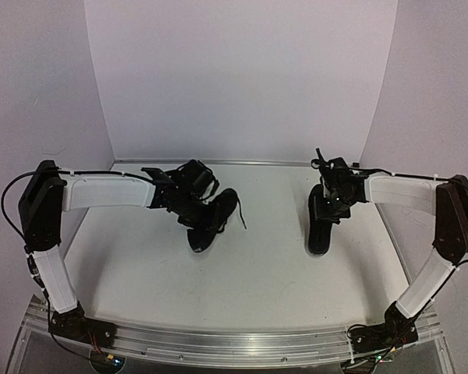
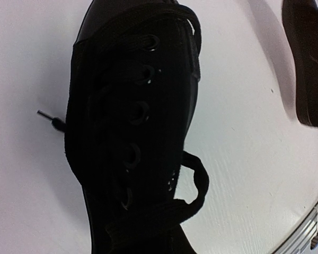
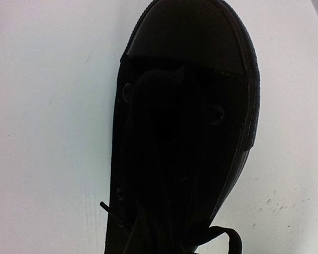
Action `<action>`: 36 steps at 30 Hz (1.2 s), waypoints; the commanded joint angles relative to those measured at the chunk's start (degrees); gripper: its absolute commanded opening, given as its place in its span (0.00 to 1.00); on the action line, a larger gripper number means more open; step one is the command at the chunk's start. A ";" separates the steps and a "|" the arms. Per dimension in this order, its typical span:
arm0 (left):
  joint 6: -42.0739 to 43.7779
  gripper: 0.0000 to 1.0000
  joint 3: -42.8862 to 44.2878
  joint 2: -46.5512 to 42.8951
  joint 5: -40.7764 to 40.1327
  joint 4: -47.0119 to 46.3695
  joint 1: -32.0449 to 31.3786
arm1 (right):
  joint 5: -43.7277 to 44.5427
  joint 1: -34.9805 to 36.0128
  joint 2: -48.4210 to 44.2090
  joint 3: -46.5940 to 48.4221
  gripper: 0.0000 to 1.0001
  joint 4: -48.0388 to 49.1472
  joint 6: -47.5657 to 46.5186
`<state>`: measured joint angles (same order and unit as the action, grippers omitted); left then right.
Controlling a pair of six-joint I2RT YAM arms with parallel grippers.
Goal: Tie the shoes
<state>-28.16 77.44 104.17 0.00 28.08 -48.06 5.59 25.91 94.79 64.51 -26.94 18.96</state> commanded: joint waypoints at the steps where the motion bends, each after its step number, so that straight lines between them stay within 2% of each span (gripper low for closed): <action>1: -11.98 0.00 2.10 0.61 -9.57 -4.22 -8.43 | -0.31 -1.70 -1.77 -0.09 0.00 2.56 -7.57; 5: -16.93 0.00 6.24 5.09 -16.46 -1.81 -16.23 | -1.51 -3.26 0.49 -0.64 0.00 3.57 -8.52; 9: -18.04 0.00 8.50 7.23 -17.11 -2.56 -19.93 | -3.10 -4.05 1.67 -1.40 0.05 4.32 -8.85; 15: -22.06 0.00 10.11 9.42 -21.78 3.53 -20.09 | -9.46 -4.05 1.34 -2.41 0.33 4.85 -7.32; 19: -22.67 0.00 9.77 10.49 -22.12 3.98 -19.98 | -15.38 -4.03 -2.39 -3.67 0.70 5.04 -5.65; 22: -22.53 0.00 7.90 9.31 -21.44 2.19 -19.23 | -23.17 -3.24 -7.71 -6.28 0.79 7.38 -4.46; 28: -21.10 0.00 4.59 6.28 -21.68 1.50 -15.26 | -29.85 2.13 -13.26 -12.31 0.78 12.98 -2.79; 32: -18.85 0.00 1.69 5.04 -18.67 -1.73 -12.37 | -29.22 7.61 -11.33 -14.65 0.74 18.15 0.11; 36: -17.78 0.00 -1.75 3.12 -16.26 -5.85 -11.41 | -28.05 12.93 -6.55 -16.78 0.71 27.60 4.00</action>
<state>-47.82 78.05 112.24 -16.61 27.97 -61.06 -22.25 34.70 83.87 49.89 -10.15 18.36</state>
